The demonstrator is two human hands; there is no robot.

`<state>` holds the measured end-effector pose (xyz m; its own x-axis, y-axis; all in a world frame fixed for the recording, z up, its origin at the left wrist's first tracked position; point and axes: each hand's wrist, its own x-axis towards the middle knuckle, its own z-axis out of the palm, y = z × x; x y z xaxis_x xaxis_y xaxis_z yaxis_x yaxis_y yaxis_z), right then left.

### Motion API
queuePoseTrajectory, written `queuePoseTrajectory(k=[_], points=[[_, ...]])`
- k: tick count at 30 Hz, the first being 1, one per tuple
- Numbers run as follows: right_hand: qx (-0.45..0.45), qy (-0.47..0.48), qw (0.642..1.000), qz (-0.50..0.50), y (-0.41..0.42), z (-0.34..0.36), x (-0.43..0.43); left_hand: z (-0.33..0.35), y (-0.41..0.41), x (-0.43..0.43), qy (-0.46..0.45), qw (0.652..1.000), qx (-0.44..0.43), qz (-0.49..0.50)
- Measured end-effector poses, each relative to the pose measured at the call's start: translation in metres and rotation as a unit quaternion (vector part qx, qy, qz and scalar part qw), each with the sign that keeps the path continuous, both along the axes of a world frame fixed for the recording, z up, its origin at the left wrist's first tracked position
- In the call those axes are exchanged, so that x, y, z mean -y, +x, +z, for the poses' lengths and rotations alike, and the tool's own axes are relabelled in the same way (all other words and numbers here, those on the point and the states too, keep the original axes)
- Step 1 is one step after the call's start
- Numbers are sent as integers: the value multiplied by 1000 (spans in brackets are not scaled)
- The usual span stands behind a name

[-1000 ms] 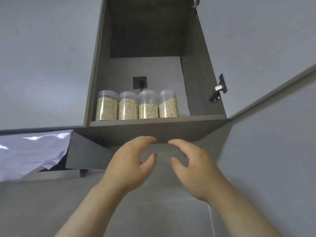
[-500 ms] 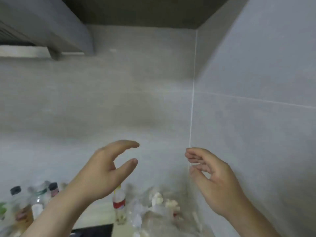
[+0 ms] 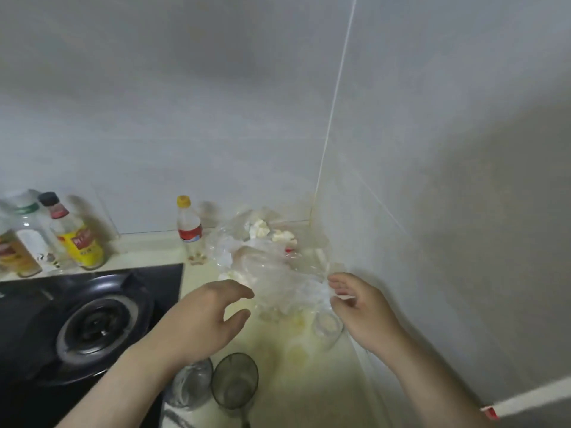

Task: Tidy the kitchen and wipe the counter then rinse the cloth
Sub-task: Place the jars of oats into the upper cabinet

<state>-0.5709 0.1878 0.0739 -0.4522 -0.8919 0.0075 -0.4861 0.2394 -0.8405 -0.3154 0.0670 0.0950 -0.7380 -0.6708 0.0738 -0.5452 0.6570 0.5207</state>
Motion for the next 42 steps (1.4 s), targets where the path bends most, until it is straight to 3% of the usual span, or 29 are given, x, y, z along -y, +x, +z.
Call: queuePoseTrajectory(k=[5,11,16,21,30,34,42], points=[[5,77,997,-11,-2,-47,-5,-47,-11,-14,60,998,18,-4],[-89,178,980,10,-8,-82,5,-83,-10,-31,100,993,56,8],[-149,186,971,-20,-10,-103,9,-100,-5,-40,120,989,80,17],[-134,210,968,-5,-8,-119,3,-108,1,-42,118,988,96,18],[-86,147,983,-64,-12,-132,6,-100,2,-36,71,992,98,20],[0,83,992,-99,-5,-124,2,-96,1,-34,68,994,83,25],[144,-53,986,-67,13,-61,-2,-66,0,-20,22,999,41,27]])
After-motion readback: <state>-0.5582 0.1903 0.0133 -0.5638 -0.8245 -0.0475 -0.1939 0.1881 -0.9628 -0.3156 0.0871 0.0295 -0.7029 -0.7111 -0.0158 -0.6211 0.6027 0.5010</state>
